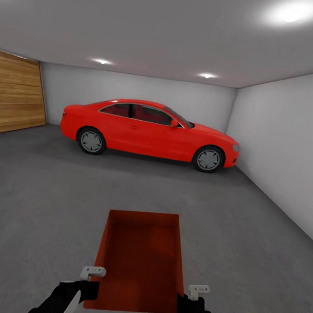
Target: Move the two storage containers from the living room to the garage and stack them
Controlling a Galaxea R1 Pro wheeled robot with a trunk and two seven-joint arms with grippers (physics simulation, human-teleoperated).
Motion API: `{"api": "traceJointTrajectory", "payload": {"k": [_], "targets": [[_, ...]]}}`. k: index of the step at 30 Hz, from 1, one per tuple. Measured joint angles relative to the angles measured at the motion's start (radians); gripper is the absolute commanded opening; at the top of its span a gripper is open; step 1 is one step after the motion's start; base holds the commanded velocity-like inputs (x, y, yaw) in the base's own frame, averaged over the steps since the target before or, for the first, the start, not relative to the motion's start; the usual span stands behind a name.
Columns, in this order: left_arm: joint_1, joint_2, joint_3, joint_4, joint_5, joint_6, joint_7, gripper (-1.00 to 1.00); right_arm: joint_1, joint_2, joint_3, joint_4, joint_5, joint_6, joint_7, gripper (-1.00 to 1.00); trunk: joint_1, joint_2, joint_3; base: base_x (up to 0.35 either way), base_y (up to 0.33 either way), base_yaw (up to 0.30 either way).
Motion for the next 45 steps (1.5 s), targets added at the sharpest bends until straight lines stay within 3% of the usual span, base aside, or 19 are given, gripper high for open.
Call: {"api": "traceJointTrajectory", "payload": {"k": [19, 32, 45], "targets": [[0.0, 0.0, 0.001, 0.0, 0.0, 0.0, 0.0, -1.0, 0.0, 0.0, 0.0, 0.0, 0.0, 0.0, 0.0, -1.0, 0.0, 0.0, 0.0, 0.003, 0.0, 0.0], [0.0, 0.0, 0.001, 0.0, 0.0, 0.0, 0.0, -1.0, 0.0, 0.0, 0.001, 0.0, 0.0, 0.0, 0.0, -1.0, 0.0, 0.0, 0.0, 0.254, 0.0, 0.0], [0.0, 0.0, 0.001, 0.0, 0.0, 0.0, 0.0, -1.0, 0.0, 0.0, 0.001, 0.0, 0.0, 0.0, 0.0, -1.0, 0.0, 0.0, 0.0, 0.029, -0.005, 0.0]]}}
